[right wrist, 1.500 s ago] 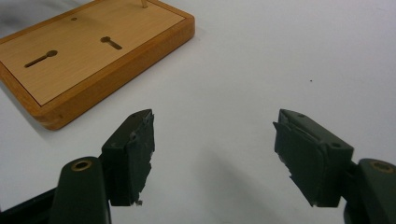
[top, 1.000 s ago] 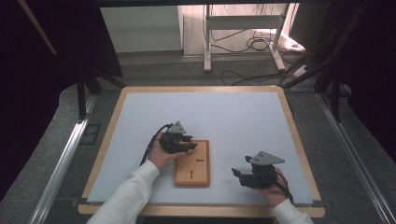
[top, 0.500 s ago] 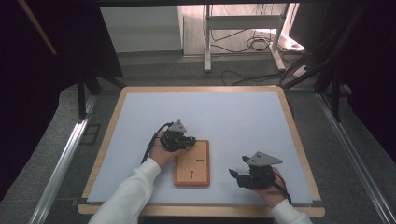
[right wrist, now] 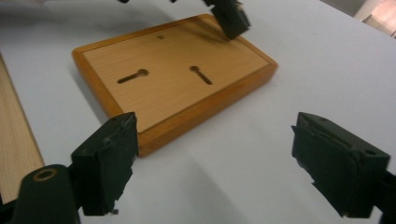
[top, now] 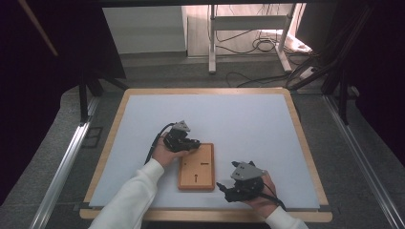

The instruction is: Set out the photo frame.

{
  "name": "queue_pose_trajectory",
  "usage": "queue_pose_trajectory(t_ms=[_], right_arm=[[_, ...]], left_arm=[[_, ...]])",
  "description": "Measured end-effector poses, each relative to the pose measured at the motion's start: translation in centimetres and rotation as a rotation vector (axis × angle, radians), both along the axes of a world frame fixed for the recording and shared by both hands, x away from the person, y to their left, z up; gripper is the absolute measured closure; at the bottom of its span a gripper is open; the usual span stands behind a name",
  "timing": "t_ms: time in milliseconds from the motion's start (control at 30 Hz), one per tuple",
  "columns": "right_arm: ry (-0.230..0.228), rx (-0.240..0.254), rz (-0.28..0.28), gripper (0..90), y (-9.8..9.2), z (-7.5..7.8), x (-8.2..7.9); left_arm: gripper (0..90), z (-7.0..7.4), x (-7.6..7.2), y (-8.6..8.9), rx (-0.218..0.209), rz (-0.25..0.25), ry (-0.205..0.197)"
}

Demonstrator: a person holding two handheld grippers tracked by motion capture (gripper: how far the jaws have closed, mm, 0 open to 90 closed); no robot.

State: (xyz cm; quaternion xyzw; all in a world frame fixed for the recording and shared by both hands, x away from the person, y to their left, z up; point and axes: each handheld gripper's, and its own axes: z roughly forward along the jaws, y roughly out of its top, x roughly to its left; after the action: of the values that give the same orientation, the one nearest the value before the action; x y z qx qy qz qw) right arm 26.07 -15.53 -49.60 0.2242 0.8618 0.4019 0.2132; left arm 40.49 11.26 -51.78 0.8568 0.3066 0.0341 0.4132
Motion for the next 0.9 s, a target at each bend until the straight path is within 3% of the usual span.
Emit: queue_pose_trajectory(t_ms=[467,567,700,900], right_arm=[[-0.047,-0.145,0.091,9.5,4.8,-2.1,-0.6],[-0.054,-0.156,0.085,9.5,5.5,-2.6,-0.4],[-0.073,-0.182,0.077,9.5,6.3,-2.9,-0.1],[-0.158,-0.235,0.062,12.0,7.4,-3.3,0.1]], left_arm=[[84.0,0.2,1.3,0.4,-0.024,-0.017,0.086],[83.7,0.1,1.5,0.5,-0.042,-0.013,0.109],[83.9,0.3,1.7,0.4,-0.032,-0.021,0.121],[83.9,0.3,1.8,0.5,-0.033,-0.018,0.126]])
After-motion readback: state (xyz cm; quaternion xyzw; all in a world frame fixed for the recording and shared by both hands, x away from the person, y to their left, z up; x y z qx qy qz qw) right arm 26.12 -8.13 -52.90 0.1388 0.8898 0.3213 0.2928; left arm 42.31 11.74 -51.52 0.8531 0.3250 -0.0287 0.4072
